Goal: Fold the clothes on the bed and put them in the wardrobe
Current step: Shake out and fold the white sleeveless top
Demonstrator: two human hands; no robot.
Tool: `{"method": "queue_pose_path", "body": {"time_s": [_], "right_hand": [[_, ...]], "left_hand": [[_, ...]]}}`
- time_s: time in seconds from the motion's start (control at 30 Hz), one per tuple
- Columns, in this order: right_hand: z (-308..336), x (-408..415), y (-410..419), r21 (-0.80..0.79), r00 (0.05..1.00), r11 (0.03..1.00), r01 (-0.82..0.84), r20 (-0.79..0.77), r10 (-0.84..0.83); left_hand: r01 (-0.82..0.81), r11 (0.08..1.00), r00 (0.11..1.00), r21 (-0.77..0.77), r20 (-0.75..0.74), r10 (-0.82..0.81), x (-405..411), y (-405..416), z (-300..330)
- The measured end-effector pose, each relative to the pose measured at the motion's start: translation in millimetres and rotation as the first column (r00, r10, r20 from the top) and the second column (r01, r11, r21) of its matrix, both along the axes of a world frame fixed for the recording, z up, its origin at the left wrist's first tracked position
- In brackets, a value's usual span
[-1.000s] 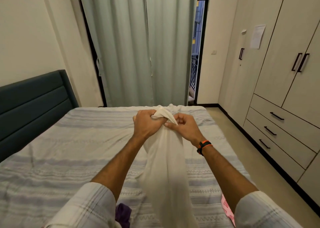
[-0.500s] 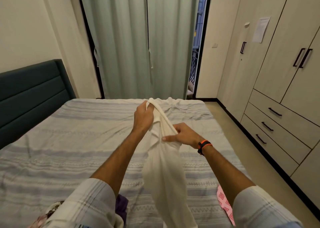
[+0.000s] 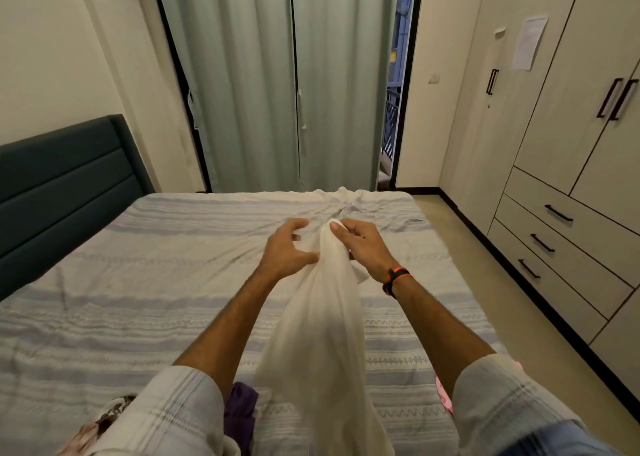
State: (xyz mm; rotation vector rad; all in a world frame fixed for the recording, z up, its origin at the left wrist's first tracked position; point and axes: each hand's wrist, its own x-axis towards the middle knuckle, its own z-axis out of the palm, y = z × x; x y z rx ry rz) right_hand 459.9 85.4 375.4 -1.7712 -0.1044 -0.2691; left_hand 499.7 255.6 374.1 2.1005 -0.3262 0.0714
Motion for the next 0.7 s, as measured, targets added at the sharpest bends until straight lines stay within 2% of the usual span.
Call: {"method": "queue_pose_path", "body": {"time_s": [0.07,0.13,0.27,0.4,0.53,0.63,0.7], "right_hand": [[6,3,7,0.022,0.998,0.999,-0.035,0.044,0.034],[7,5,7,0.062,0.997,0.997,-0.038,0.064,0.034],[-1,3,0,0.088,0.999,0.995,-0.034,-0.011,0.035],[-22,-1,-6,-0.102,0.983,0.993,-0.06,-0.177,0.042],[-40,-3,-12,-0.355,0.952,0.909,-0.217,-0.281,0.117],[-44,-4,-15,-0.291,0.981,0.95,-0.111,-0.185,0.057],[-46,-4,-18,-0.182,0.994,0.982,-0.046,-0.105,0.028]], "left_hand": [[0.197,0.98,0.98,-0.005,-0.023,-0.197,-1,-5,2],[0.224,0.975,0.975,0.005,0.005,-0.224,2,-9,3],[-0.008,1.0,0.99,-0.026,0.14,0.011,1,-12,12],[-0.136,0.983,0.969,-0.125,0.19,0.158,-3,-15,13],[-0.184,0.959,0.953,-0.217,0.201,0.228,-5,-9,12],[-0.294,0.929,0.923,-0.227,0.186,0.337,-6,-1,14],[-0.394,0.888,0.887,-0.235,0.157,0.435,-5,8,13]]}}
